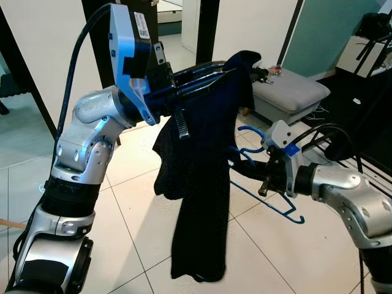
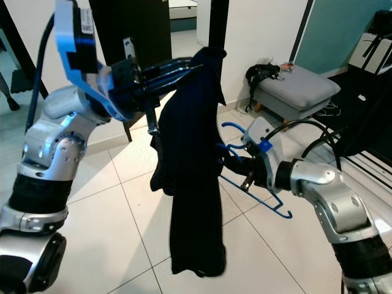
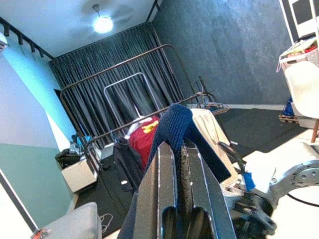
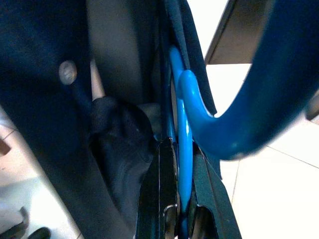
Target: Hang hanger
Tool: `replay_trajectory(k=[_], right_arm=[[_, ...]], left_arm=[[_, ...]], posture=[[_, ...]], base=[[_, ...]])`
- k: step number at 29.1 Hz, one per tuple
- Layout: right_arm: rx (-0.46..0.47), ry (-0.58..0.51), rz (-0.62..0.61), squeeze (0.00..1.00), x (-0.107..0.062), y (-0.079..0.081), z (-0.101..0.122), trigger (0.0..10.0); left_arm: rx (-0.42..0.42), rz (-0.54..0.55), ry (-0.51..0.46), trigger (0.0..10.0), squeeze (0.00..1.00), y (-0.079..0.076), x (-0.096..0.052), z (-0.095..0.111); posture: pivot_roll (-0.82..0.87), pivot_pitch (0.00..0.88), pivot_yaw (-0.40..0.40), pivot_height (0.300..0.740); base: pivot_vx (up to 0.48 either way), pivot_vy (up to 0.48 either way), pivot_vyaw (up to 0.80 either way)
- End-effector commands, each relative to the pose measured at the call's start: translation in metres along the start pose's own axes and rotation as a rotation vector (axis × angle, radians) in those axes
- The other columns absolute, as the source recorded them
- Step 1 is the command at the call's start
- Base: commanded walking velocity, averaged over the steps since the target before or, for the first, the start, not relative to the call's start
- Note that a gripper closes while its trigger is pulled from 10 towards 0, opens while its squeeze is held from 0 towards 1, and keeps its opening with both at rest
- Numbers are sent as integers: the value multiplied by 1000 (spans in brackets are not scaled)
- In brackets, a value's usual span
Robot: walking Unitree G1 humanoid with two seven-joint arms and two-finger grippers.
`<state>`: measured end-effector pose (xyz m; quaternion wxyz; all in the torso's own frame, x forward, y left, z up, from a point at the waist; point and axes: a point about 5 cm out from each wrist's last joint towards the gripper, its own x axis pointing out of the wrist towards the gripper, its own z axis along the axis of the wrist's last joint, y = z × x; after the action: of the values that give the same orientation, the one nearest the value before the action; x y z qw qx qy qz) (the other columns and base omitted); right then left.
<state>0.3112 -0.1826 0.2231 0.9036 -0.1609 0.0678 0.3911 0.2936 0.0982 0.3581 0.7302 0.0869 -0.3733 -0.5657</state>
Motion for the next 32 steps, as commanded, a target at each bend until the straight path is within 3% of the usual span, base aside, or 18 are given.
replay_trajectory(k=[1,2,5,8,10,12,16,20,22,24,27,32], right_arm=[[-1,-15,-44,0,-2,-6,2,10000],[-1,-15,-44,0,-2,-6,2,10000],[87,-122,-204,0,-1,-24,15,10000],[108,-152,-230,0,-2,-27,20,10000],[127,-161,-246,0,-3,-29,22,10000],[179,-157,-288,0,-5,-34,26,10000],[216,-145,-319,0,-6,-38,27,10000],[266,-136,-365,0,-6,-43,26,10000],[355,-146,-436,0,-5,-51,24,10000],[355,-146,-436,0,-5,-51,24,10000],[489,-166,-563,0,-6,-64,19,10000],[610,-184,-687,0,-11,-75,13,10000]], left_arm=[[2,-11,-1,10000,0,-1,-1,-1],[2,-11,-1,10000,0,-1,-1,-1],[23,41,143,10000,0,-3,-16,-26],[29,72,187,10000,0,-1,-22,-34],[43,128,214,10000,0,4,-25,-37],[88,295,262,10000,0,22,-35,-41],[111,417,277,10000,0,35,-42,-40],[49,470,212,10000,0,39,-42,-36],[-71,414,96,10000,0,27,-33,-30],[-71,414,96,10000,0,27,-33,-30],[-196,286,-20,10000,0,4,-24,-25],[-265,247,-78,10000,0,-3,-25,-21]], posture=[[-3,57,-11,740],[-3,57,-11,740],[-4,58,-10,740],[-4,58,-10,740],[-9,60,-10,740],[-13,59,-11,740],[-13,60,-12,740],[-12,58,-17,740],[-8,54,-19,740],[-8,54,-19,740],[-10,52,-20,740],[-9,53,-19,740]], base=[[0,0,0],[0,0,0],[0,0,0],[0,0,0],[0,0,0],[0,0,0],[0,0,0],[0,0,0],[0,0,0],[0,0,0],[0,0,0],[0,0,0]])
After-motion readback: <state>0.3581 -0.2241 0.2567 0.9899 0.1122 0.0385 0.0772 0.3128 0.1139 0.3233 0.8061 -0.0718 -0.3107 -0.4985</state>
